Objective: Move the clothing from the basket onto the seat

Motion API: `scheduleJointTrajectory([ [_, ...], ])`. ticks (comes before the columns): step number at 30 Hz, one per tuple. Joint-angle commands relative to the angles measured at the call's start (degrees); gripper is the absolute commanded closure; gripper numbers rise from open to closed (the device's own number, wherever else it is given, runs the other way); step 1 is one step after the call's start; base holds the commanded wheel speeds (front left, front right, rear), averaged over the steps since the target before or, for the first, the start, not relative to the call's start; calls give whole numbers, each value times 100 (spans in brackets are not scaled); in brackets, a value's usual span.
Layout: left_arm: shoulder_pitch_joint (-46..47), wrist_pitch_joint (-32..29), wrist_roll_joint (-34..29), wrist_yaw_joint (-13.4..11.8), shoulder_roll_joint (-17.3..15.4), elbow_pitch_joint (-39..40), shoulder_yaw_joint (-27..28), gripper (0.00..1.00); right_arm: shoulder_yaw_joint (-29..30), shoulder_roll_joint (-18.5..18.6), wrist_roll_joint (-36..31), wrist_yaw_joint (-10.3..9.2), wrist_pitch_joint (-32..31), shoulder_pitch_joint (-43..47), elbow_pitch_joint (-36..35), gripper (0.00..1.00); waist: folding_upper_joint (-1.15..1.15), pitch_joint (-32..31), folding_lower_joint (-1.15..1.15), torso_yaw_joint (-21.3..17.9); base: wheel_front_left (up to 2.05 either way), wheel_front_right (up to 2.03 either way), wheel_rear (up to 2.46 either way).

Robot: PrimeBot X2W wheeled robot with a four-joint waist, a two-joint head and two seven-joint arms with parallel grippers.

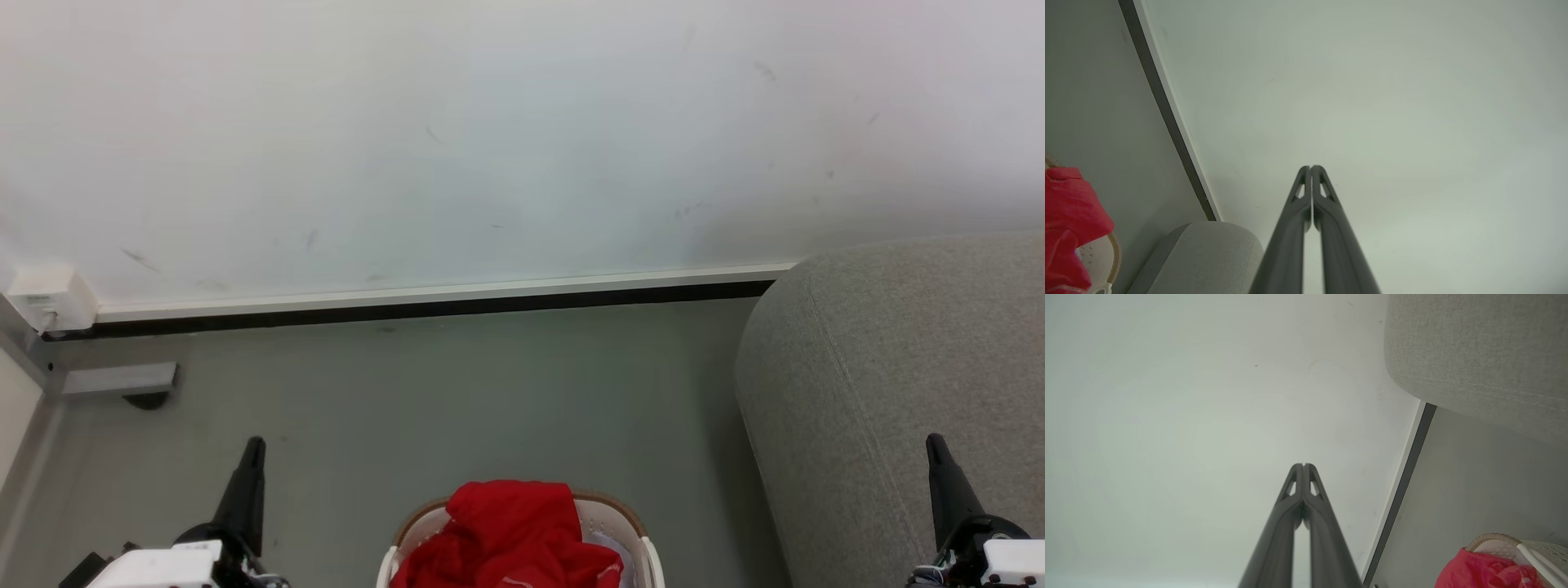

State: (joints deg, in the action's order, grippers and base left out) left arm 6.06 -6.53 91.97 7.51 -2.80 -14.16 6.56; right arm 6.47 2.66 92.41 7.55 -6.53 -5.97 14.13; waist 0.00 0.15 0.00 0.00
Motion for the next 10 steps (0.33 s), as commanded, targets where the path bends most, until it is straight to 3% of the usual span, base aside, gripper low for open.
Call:
scheduleJointTrajectory([
  [1, 50, -19, 81, -4, -14, 19, 6, 100, 21, 42, 0, -13, -19, -67, -25, 100, 0, 0, 0, 0, 0, 0, 0],
  [10, 50, -19, 81, -4, -14, 18, 6, 100, 21, 41, 0, -13, -19, -67, -25, 100, 0, 0, 0, 0, 0, 0, 0],
])
